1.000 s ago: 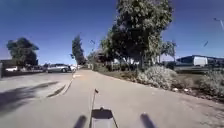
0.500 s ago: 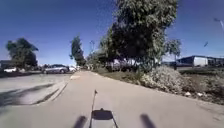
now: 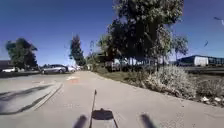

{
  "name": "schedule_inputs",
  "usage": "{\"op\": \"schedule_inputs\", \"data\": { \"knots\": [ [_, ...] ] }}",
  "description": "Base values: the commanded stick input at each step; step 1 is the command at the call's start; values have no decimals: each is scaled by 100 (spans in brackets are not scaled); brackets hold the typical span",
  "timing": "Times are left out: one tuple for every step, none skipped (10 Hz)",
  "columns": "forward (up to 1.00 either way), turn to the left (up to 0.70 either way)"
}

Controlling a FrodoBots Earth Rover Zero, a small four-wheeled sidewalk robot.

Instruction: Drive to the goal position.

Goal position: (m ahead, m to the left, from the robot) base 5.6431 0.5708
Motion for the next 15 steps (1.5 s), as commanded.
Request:
{"op": "schedule_inputs", "data": {
  "knots": [
    [100,0],
    [100,0],
    [100,0],
    [100,0],
    [100,0],
    [100,0],
    [100,0],
    [100,0],
    [100,0],
    [100,0],
    [100,0],
    [100,0],
    [100,6],
    [100,23],
    [100,40]
  ]
}}
